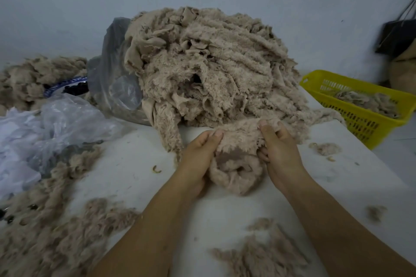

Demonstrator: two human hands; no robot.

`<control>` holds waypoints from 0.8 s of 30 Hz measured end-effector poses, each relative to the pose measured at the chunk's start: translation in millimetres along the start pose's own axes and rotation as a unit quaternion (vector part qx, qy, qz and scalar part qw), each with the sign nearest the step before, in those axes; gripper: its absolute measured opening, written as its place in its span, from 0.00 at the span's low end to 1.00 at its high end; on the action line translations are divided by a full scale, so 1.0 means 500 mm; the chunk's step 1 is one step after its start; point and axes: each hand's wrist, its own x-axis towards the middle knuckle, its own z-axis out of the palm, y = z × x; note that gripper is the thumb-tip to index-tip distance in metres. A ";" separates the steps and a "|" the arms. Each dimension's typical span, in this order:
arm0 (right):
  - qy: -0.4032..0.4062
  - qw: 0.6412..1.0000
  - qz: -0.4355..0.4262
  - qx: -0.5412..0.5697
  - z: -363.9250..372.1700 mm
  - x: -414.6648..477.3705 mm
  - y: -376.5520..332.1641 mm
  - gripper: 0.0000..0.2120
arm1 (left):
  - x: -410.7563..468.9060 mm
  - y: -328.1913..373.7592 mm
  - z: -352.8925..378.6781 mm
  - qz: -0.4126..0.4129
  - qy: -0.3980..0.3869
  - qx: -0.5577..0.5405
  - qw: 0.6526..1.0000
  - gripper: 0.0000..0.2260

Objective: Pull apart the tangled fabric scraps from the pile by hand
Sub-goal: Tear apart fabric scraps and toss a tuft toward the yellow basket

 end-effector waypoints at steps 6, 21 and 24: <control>-0.011 0.999 0.035 0.001 -0.004 0.012 0.008 0.13 | 0.004 0.013 -0.016 -0.065 -0.083 -0.232 0.967 0.05; -0.359 0.842 -0.064 -0.398 0.036 -0.052 0.044 0.12 | 0.019 0.034 -0.051 -0.039 -0.035 -0.420 0.906 0.16; -0.326 0.851 -0.072 -0.405 0.028 -0.046 0.041 0.15 | 0.020 0.041 -0.054 -0.004 -0.018 -0.447 0.894 0.09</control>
